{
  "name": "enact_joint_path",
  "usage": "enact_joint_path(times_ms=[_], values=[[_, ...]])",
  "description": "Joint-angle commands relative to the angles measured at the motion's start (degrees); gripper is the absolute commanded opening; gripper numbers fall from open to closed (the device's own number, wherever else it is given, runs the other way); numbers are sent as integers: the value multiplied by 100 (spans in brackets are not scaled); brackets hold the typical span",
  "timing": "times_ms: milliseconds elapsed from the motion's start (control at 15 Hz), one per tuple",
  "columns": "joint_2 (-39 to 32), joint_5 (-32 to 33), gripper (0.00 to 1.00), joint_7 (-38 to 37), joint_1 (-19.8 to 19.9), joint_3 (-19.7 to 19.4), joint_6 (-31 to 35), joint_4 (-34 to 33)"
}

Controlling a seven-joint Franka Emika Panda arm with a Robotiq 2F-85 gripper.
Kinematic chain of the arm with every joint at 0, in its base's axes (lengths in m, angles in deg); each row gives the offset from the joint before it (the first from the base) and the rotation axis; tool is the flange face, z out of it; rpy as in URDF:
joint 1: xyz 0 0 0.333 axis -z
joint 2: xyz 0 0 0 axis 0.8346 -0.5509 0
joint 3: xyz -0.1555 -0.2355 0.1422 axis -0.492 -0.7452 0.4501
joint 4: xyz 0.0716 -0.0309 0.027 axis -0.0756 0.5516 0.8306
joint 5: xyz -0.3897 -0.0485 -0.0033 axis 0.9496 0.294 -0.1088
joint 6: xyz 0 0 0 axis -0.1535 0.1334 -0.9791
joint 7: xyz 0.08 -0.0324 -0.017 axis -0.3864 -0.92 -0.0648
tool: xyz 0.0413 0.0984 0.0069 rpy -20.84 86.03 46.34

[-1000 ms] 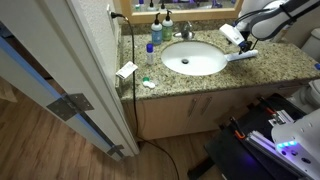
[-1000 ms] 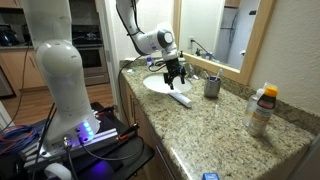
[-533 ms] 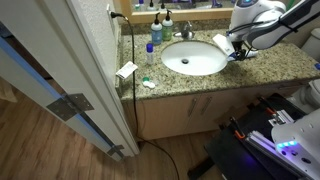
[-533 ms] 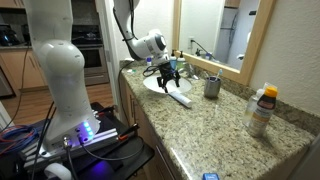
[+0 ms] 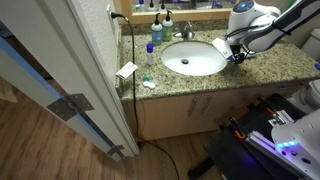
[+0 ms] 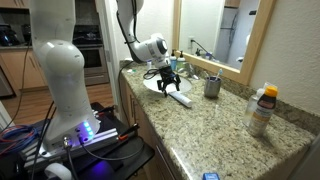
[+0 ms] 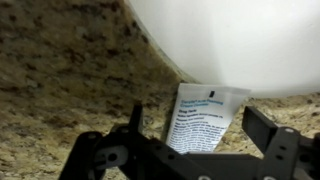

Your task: Place the toothpaste upright on the counter

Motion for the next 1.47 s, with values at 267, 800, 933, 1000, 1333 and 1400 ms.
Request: enact_joint_path(times_ms=[267, 800, 933, 1000, 1333, 1400], values=[[-124, -408, 100, 522, 84, 133, -81, -77], [-134, -2116, 50, 2169, 101, -59, -502, -427], [-166, -1874, 48, 1851, -12, -145, -481, -440], [-207, -1720, 44, 1658, -71, -190, -437, -432], [-202, -673, 24, 462, -269, -244, -375, -372], [-110, -684, 22, 491, -228, -166, -397, -302]])
